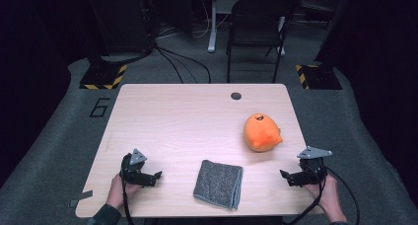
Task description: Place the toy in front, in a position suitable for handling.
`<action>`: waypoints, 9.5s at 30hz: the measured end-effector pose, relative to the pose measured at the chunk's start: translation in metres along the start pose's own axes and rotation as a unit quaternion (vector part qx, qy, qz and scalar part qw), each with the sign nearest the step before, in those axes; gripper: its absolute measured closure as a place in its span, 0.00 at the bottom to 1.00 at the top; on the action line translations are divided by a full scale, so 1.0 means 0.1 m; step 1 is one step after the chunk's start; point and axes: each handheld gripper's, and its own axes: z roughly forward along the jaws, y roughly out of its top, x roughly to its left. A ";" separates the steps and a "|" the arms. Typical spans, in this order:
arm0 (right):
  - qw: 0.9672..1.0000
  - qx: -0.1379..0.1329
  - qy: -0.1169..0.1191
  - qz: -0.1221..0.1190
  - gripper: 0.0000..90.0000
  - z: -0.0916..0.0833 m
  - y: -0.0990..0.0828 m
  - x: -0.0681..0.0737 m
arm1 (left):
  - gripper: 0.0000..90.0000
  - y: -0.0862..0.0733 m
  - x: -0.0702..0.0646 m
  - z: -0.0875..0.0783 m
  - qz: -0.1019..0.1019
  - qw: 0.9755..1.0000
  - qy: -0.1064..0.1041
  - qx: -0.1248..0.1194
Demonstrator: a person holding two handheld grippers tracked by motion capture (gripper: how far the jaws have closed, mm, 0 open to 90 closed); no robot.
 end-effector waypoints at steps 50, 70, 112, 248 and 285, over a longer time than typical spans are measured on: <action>0.999 0.023 0.031 -0.036 0.00 0.65 1.25 -0.27 | 0.00 0.00 0.00 0.00 0.004 1.000 0.000 -0.001; 0.996 0.062 0.063 -0.027 0.64 0.91 1.20 -0.33 | 0.00 0.00 -0.01 0.00 0.006 1.000 -0.005 0.002; 0.990 -0.047 -0.014 0.136 0.76 0.56 1.45 0.57 | 0.00 0.00 -0.01 0.00 0.006 1.000 -0.004 0.001; 0.986 -0.040 -0.044 0.153 0.71 0.78 1.76 0.98 | 0.00 0.00 -0.01 0.00 0.004 1.000 -0.003 0.001; 0.997 -0.047 0.036 0.053 0.00 0.82 1.49 0.76 | 0.00 0.00 -0.01 0.00 0.003 1.000 -0.004 0.001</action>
